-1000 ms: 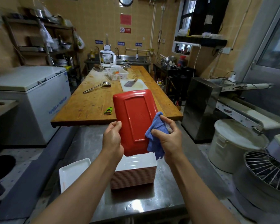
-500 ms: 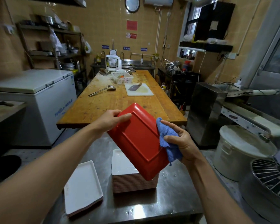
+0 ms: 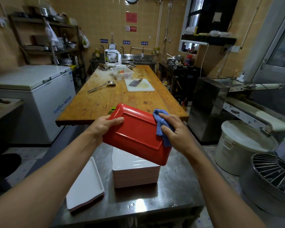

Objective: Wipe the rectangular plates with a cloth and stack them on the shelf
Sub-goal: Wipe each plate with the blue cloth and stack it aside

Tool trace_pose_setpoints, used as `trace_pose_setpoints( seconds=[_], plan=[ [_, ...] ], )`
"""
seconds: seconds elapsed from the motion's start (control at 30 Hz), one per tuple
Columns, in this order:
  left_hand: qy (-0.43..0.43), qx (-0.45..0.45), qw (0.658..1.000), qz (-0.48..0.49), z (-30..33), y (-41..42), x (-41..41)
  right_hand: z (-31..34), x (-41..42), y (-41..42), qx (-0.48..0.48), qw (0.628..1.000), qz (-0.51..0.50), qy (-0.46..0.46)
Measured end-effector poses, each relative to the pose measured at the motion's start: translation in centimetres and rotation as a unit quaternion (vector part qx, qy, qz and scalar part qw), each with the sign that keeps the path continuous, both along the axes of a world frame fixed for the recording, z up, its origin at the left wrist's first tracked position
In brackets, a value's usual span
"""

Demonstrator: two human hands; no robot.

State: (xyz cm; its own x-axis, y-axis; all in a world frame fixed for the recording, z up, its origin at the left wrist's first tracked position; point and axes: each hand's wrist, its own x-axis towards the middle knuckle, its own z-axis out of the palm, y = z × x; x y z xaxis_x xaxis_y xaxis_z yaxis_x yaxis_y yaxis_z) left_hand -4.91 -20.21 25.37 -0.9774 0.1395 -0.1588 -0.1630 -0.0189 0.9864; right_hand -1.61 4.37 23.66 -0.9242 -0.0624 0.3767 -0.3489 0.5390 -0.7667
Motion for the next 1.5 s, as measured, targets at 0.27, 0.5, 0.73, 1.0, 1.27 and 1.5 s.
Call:
trace_pose_setpoints(
  seconds=[0.27, 0.5, 0.73, 1.0, 1.27, 1.5],
  plan=[
    [-0.108, 0.065, 0.987, 0.096, -0.6, 0.6, 0.2, -3.6, 1.7, -1.0, 0.152, 0.981, -0.022, 0.116],
    [-0.153, 0.106, 0.976, 0.117, -0.1, 1.5, 1.8, -5.7, 1.9, -2.6, 0.256, 0.925, -0.072, 0.271],
    [-0.124, 0.157, 0.973, 0.113, -1.2, 2.3, 2.7, -5.1, 2.3, -8.5, 0.284, 0.928, -0.047, 0.235],
    [-0.018, 0.145, 0.978, 0.149, -2.1, 1.1, 3.4, -0.2, -0.8, -11.1, 0.286, 0.957, -0.004, 0.056],
    [-0.016, 0.161, 0.970, 0.181, -2.9, -1.4, 3.4, -2.6, -2.8, -7.8, 0.144, 0.987, -0.063, -0.030],
    [-0.045, 0.213, 0.948, 0.232, -4.0, -2.8, 3.3, -6.3, -0.8, -8.6, 0.229, 0.972, -0.058, 0.013]
  ],
)
